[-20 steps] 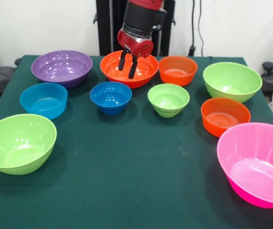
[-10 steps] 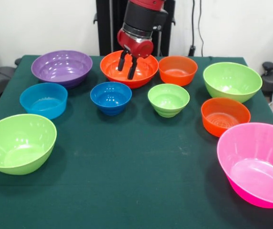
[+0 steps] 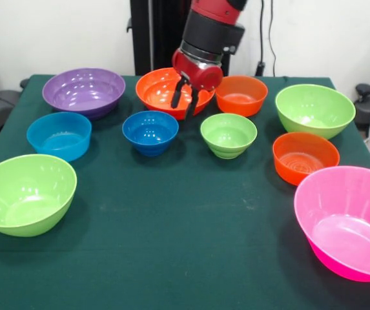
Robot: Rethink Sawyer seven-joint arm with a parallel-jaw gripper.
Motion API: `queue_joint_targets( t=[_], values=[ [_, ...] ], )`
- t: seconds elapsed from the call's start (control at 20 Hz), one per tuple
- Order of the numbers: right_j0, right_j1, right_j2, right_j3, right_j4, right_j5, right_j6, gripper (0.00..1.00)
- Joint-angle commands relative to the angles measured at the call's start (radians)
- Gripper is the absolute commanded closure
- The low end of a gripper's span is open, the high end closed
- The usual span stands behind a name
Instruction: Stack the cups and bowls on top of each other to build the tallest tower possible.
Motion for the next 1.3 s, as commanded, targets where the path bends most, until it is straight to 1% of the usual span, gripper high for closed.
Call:
queue_joint_targets(
  t=[0.05, 0.2, 0.35, 0.5, 0.6, 0.75, 0.95, 1.1, 1.3],
  values=[
    [0.106, 0.055, 0.004, -0.169, 0.216, 0.192, 0.175, 0.0],
    [0.156, 0.075, -0.031, -0.176, 0.316, 0.231, 0.222, 0.0],
    [0.169, 0.079, -0.029, -0.161, 0.391, 0.237, 0.259, 0.0],
    [0.182, 0.079, -0.029, -0.143, 0.454, 0.243, 0.273, 0.0],
    [0.184, 0.076, -0.022, -0.131, 0.485, 0.242, 0.278, 0.0],
    [0.188, 0.075, -0.009, -0.113, 0.538, 0.225, 0.287, 0.0],
    [0.183, 0.069, 0.004, -0.108, 0.563, 0.215, 0.269, 0.0],
    [0.149, 0.045, 0.046, -0.086, 0.542, 0.18, 0.26, 0.0],
    [0.117, 0.017, 0.097, -0.064, 0.528, 0.141, 0.289, 0.0]
  ],
)
